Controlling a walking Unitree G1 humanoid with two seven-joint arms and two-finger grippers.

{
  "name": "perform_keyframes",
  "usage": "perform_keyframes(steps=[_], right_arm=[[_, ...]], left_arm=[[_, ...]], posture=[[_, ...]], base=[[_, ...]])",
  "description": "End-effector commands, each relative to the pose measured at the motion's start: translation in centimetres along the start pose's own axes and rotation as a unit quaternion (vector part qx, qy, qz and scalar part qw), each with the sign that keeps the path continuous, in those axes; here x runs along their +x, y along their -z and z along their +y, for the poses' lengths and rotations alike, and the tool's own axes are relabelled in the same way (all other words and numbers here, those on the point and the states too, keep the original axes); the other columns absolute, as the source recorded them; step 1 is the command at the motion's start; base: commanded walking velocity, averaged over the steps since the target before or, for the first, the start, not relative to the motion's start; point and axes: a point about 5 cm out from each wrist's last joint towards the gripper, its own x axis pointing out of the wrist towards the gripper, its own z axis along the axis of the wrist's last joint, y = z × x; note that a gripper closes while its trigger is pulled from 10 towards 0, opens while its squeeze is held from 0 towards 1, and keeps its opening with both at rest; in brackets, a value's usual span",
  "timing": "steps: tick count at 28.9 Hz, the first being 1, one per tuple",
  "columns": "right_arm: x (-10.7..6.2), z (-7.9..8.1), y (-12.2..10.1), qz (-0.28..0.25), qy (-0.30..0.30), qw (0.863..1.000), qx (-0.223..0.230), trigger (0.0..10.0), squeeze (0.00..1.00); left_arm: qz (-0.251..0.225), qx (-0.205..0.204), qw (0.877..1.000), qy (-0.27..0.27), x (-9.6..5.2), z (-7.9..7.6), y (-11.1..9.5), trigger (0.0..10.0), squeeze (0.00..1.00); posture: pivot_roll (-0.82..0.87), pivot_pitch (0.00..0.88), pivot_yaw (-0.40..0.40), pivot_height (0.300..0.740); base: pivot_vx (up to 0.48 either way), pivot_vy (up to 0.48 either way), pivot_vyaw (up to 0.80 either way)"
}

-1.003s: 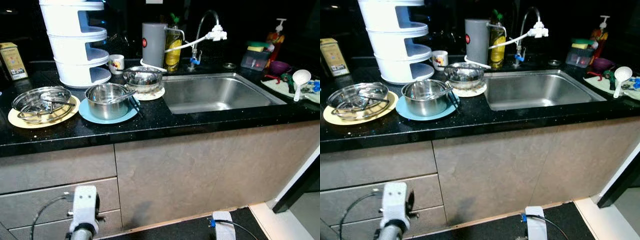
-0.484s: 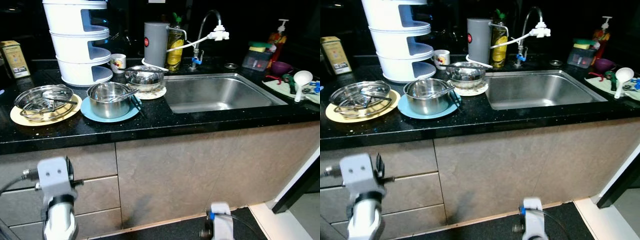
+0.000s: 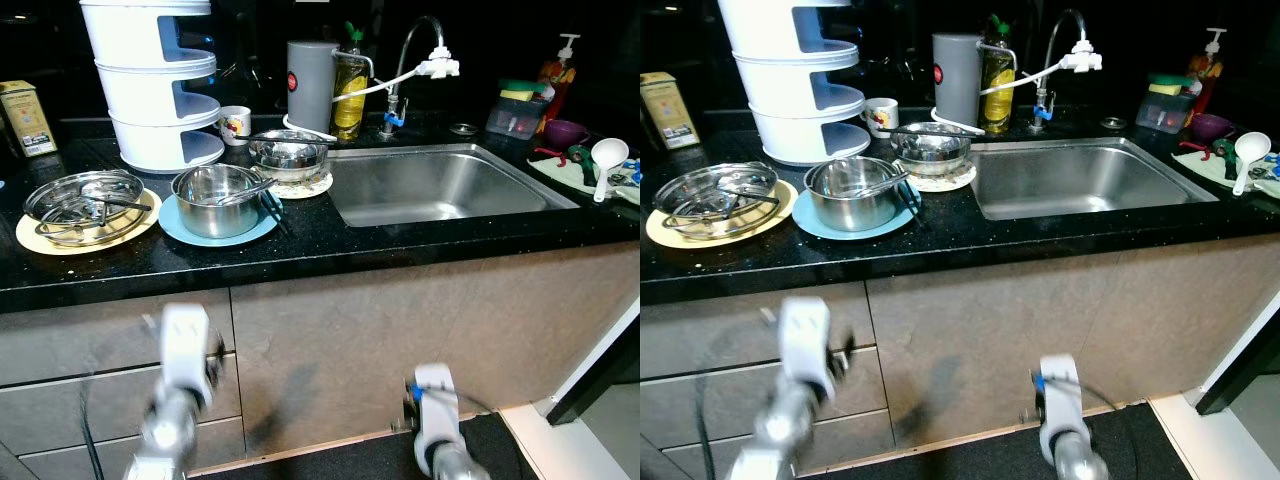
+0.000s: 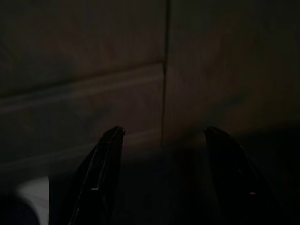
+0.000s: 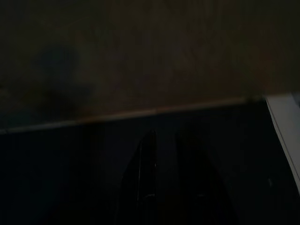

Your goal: Kitchen organization

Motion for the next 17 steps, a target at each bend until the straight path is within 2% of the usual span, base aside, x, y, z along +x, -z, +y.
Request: perform_keyframes(steps=[1,3,4,7,17], right_arm=[[-0.2,0.1,0.7,0.017,0.001,1.0,-0.012,10.0,0.0],[-0.7,0.4,2.2,0.04,-0.005,0.999,-0.034,10.0,0.0],[-0.9,0.4,2.5,0.047,-0.006,0.998,-0.039,10.0,0.0],[-1.1,0.4,3.2,0.061,-0.005,0.998,-0.033,10.0,0.0],[-1.2,0.4,3.5,0.069,-0.001,0.997,-0.03,10.0,0.0]], left_arm=[[0.036,0.008,0.999,0.003,-0.2,0.0,1.5,10.0,0.0],[0.087,0.027,0.996,-0.002,-0.9,0.0,4.2,10.0,0.0],[0.093,0.027,0.995,-0.001,-1.0,0.0,4.6,10.0,0.0],[0.08,0.032,0.996,0.005,-1.0,-0.2,4.4,10.0,0.0],[0.075,0.056,0.996,0.008,-0.6,-0.1,4.1,10.0,0.0]], posture=[[-0.03,0.067,-0.052,0.74],[-0.03,0.07,-0.052,0.74],[-0.03,0.07,-0.052,0.74],[-0.03,0.071,-0.052,0.74],[-0.03,0.072,-0.047,0.74]], base=[[0.0,0.0,0.0],[0.0,0.0,0.24],[0.0,0.0,0.48],[0.0,0.0,0.69],[0.0,0.0,0.8]])
